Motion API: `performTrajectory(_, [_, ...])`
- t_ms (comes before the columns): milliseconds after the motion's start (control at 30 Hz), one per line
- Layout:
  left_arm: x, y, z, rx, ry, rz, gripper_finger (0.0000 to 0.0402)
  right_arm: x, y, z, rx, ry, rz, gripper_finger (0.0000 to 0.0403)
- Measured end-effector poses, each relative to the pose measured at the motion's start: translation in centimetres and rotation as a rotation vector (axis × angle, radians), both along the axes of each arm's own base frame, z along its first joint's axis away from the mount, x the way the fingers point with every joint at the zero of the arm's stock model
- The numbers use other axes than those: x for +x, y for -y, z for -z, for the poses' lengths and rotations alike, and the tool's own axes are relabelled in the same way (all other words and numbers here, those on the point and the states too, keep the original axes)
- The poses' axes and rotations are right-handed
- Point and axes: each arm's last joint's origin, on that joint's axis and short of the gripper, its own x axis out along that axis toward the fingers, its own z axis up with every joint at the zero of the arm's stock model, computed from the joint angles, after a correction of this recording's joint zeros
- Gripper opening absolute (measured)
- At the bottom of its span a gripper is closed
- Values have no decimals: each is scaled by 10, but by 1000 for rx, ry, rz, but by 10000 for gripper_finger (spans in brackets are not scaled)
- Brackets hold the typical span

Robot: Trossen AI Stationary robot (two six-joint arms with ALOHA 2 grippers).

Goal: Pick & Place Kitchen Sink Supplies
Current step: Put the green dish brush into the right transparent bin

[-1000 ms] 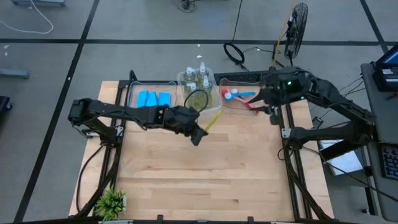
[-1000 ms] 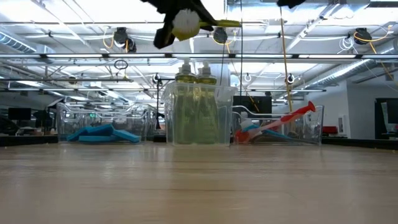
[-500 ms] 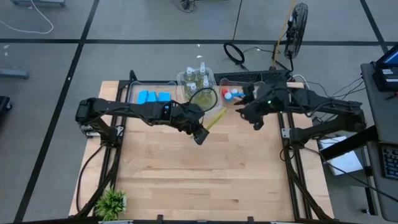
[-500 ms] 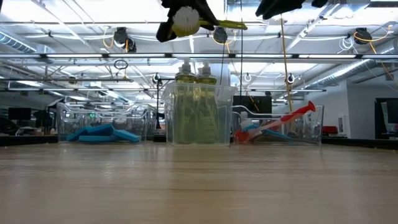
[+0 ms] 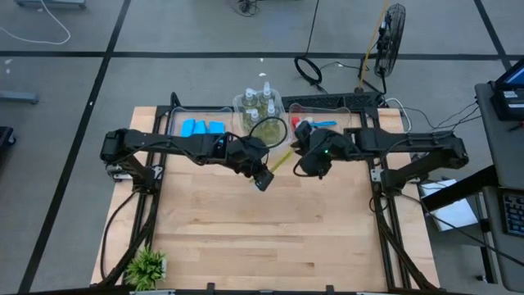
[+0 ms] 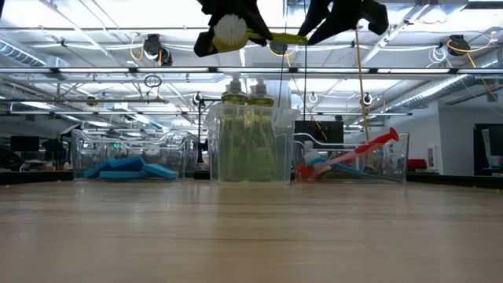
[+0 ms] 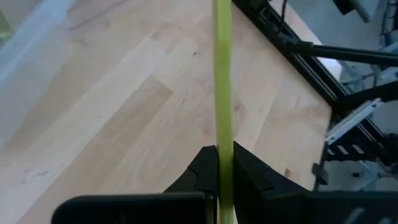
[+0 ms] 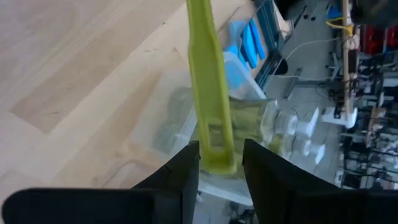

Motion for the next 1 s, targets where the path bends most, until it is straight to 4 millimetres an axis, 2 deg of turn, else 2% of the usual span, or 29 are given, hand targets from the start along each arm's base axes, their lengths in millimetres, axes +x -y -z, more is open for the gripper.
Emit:
performTrajectory(200, [-1,-1,2,39,-16,-17,19,13,-8,12,-11,-41,-20,114])
performTrajectory(433, [12,1,23,75,-70,-16,19,22,-11,22,21,-58,-20,114])
performTrajectory(533, [19,4,29,82,-61,1,19,25,-12,26,101,-64,-24,114])
performTrajectory(1000, [24,15,29,109,-17,25,19,34,-13,43,208,-127,6,114])
